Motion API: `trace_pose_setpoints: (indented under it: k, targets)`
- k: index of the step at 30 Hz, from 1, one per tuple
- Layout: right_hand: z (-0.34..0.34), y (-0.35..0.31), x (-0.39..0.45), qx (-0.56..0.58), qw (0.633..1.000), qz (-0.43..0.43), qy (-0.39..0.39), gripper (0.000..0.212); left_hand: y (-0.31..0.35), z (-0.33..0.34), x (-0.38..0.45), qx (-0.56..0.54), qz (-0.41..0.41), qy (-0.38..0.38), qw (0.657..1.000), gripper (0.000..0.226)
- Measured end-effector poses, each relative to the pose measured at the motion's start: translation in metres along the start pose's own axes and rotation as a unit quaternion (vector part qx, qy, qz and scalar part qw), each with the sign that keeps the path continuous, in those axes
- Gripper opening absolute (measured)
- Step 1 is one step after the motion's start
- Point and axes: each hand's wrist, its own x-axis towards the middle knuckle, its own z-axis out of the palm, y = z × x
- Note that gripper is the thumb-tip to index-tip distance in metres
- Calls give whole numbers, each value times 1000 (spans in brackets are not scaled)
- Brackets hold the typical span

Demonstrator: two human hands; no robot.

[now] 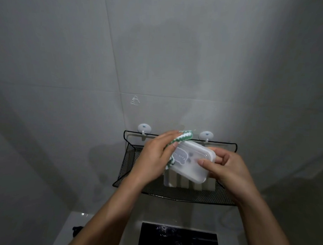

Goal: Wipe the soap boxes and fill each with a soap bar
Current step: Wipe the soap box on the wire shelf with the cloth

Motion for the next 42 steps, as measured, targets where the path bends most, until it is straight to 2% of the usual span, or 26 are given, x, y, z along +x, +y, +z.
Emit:
trace_pose_setpoints:
  k: [4, 8, 13, 17, 22, 25, 30, 32, 35, 39, 42]
  targets:
    - [-2, 5, -1, 34, 999, 24, 8, 25, -6, 5, -10, -47, -47, 41, 997, 34]
    - [-4, 4, 1, 93, 994, 53, 33, 45, -11, 7, -22, -91, -77, 61, 991, 30]
    - [-1, 3, -2, 156, 984, 81, 40, 32, -6, 17, -35, -123, -69, 89, 986, 37]
    - [-1, 3, -7, 139, 985, 102, 25, 33, -3, 4, -23, -141, -77, 56, 985, 38]
    - [6, -2, -5, 142, 986, 86, 22, 31, 6, -16, 9, -96, -69, 20, 993, 37]
    - [7, -2, 0, 156, 984, 66, 45, 27, 2, -8, 6, -64, -48, 55, 995, 35]
    - [12, 3, -1, 168, 981, 64, 66, 14, 4, 14, -11, -67, -89, 143, 983, 40]
    - [13, 6, 1, 188, 977, 71, 77, 20, 11, 22, -18, -79, -110, 174, 975, 43]
    - [19, 8, 3, 229, 967, 81, 80, 10, 19, 29, -23, -80, -135, 222, 962, 44]
    - [30, 13, 7, 278, 953, 81, 84, 14, 24, 36, -24, -79, -137, 240, 958, 44]
    - [32, 12, 11, 322, 940, 72, 85, 30, 31, 44, -31, -96, -109, 228, 963, 42]
